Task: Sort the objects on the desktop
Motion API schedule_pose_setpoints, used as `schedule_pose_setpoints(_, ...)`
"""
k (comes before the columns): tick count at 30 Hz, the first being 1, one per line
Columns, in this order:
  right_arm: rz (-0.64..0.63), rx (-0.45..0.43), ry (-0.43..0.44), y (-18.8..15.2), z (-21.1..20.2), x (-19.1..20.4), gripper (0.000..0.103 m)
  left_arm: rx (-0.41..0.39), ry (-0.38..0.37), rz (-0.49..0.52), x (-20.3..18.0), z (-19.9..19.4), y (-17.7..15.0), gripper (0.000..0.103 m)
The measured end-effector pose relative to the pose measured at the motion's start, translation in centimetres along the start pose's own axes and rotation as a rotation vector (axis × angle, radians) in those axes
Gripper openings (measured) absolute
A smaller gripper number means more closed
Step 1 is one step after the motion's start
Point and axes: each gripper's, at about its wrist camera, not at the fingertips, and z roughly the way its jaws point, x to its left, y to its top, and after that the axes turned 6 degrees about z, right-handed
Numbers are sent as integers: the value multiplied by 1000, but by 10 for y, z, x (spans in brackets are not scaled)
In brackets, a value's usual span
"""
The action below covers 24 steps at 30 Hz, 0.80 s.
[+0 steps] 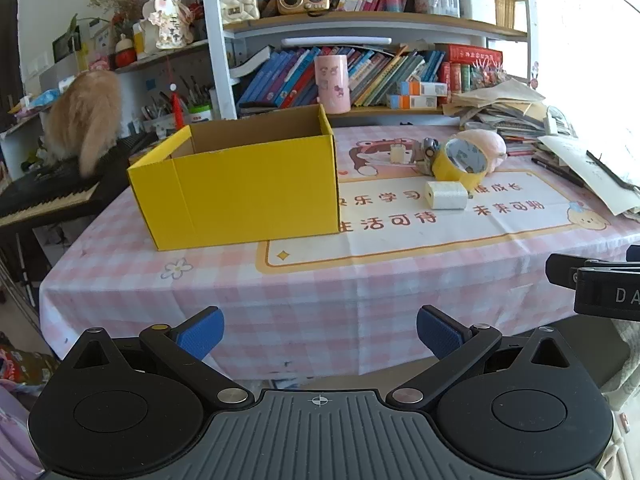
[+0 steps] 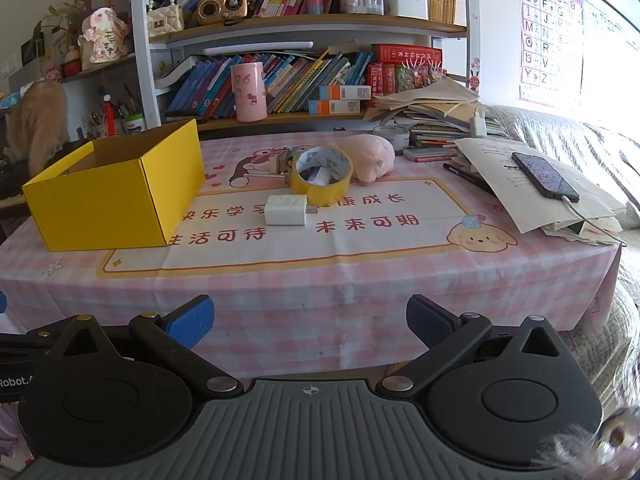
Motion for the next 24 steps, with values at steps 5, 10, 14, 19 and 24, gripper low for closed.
schedule_pose_setpoints(5, 2, 3, 0, -1, -1, -2, 103, 2, -3, -1, -1, 0, -1, 103)
schedule_pose_setpoints(10, 2, 4, 2, -3, -1, -3, 103, -1, 0, 0, -1, -1, -2, 103)
schedule_pose_setpoints(14, 2, 4, 1, -3, -1, -3, 103, 0, 2, -2, -1, -1, -1, 103)
schedule_pose_setpoints(19, 15, 4, -5, -2, -2, -4, 103, -2, 1, -4, -1, -1, 0, 103)
schedule_pose_setpoints(24, 18, 4, 18, -1, -4, -4, 103, -11, -11, -4, -3, -2, 0, 103)
